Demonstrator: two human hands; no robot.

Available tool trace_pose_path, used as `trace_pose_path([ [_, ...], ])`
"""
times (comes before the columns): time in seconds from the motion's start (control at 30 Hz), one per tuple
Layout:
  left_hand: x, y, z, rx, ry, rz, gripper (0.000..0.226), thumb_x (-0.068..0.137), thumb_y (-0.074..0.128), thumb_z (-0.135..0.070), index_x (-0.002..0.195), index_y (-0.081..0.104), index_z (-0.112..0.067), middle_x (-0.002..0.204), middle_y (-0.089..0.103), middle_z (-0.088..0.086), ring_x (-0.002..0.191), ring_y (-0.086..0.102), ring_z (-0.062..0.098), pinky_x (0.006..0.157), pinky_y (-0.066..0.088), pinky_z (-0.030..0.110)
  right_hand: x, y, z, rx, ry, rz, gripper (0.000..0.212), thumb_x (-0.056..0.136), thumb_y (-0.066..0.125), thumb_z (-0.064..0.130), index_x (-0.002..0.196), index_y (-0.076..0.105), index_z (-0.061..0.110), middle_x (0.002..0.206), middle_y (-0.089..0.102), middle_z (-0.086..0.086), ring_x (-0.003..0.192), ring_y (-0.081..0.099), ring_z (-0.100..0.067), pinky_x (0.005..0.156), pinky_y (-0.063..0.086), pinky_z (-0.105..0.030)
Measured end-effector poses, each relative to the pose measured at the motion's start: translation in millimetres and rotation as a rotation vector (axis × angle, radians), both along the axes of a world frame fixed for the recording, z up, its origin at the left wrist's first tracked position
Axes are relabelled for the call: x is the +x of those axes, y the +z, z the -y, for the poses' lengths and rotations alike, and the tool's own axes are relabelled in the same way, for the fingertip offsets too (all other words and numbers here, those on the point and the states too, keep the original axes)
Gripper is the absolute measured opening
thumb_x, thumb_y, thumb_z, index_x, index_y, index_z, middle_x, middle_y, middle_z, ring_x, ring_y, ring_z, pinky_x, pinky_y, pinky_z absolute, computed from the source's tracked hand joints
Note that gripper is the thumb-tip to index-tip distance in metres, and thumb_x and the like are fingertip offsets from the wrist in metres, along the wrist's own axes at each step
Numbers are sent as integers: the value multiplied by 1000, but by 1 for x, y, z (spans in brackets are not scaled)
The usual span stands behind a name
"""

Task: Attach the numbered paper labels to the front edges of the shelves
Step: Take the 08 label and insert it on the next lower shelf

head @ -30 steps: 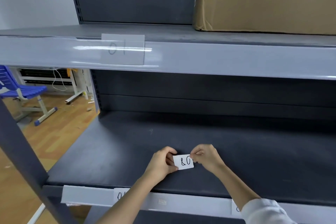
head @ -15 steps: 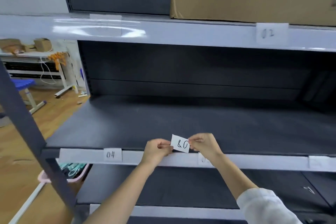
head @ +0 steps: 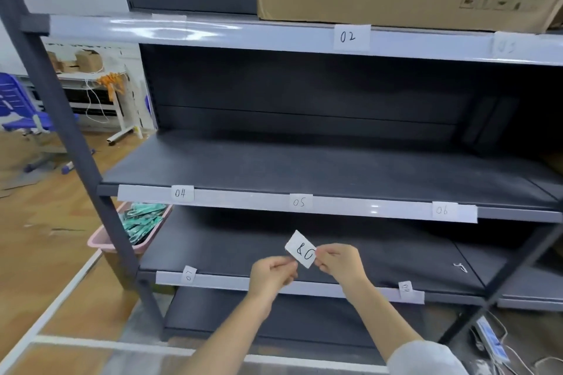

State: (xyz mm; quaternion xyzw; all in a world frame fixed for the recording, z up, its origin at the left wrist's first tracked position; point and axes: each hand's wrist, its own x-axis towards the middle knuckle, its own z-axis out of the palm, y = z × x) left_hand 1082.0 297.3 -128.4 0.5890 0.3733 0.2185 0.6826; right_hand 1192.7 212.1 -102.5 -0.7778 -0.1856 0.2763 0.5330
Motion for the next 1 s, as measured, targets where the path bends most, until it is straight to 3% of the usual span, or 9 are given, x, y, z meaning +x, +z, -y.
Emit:
trace_pose_path([
  [0.13, -1, -5, 23, -168, -75, 54, 10, 83, 60, -1, 83, 69, -4, 71, 66, 6, 65, 61, 15, 59, 52, 13, -12, -2, 8, -28, -47, -32, 22, 79, 47, -2, 74, 67, -11, 63, 60, -8, 67, 50, -19, 68, 43, -30],
  [0.23, -2, -1, 30, -174, -94, 73, 16, 83, 58, 0, 72, 69, -5, 66, 63, 6, 60, 58, 12, 59, 51, 13, -16, -1, 10, -10, -77, -14, 21, 77, 46, -2, 80, 62, -15, 64, 60, -9, 67, 49, -19, 68, 40, -29],
  [0.3, -4, 1, 31, -185, -68, 82, 19, 84, 55, 1, 71, 68, -4, 65, 62, 7, 60, 56, 13, 62, 51, 15, -21, 1, 11, 4, -90, -17, 21, 78, 46, -3, 74, 64, -14, 63, 61, -8, 65, 51, -19, 67, 42, -29],
  [0.43, -10, 5, 25, -233, -79, 184, 19, 87, 53, 2, 79, 69, -5, 67, 72, 0, 62, 65, 9, 61, 53, 13, -30, 5, 21, 27, -87, -4, 30, 80, 49, 0, 57, 64, 12, 59, 60, -4, 61, 52, -18, 69, 49, -25],
  [0.67, -13, 12, 25, -213, -58, 226, 19, 88, 53, -3, 78, 69, -5, 70, 72, 3, 65, 65, 8, 60, 53, 12, -40, 8, 25, 4, -69, -25, 27, 79, 52, 3, 58, 67, 11, 59, 61, -3, 59, 55, -14, 69, 52, -22],
  [0.77, -15, 15, 15, 81, -49, 112, 16, 88, 51, -3, 78, 64, -5, 70, 68, 6, 56, 63, 1, 57, 51, 10, -41, 7, 27, -6, -51, -3, 25, 79, 54, 2, 59, 67, 11, 58, 61, -3, 57, 56, -13, 57, 49, -14],
  [0.83, -19, 19, 0, 315, -91, 10, 21, 88, 50, -1, 72, 59, -12, 70, 66, 6, 49, 62, -4, 54, 50, 9, -34, 6, 31, 15, -105, 20, 15, 79, 58, 3, 72, 71, 8, 63, 63, -5, 64, 58, -18, 70, 53, -25],
  [0.9, -25, 21, -15, 421, -174, -84, 24, 87, 51, -2, 68, 56, -16, 69, 65, 3, 47, 61, -6, 56, 51, 10, -26, 5, 36, 40, -126, 67, 17, 80, 64, 6, 95, 70, 3, 71, 66, -4, 74, 62, -20, 79, 54, -32],
  [1.0, -30, 24, -28, 485, -280, -161, 24, 86, 53, -4, 66, 56, -16, 65, 64, 0, 47, 60, -5, 69, 55, 24, -23, 7, 35, -2, -50, 183, 23, 80, 66, 10, 102, 69, 6, 86, 67, -3, 89, 63, -19, 68, 49, -23],
])
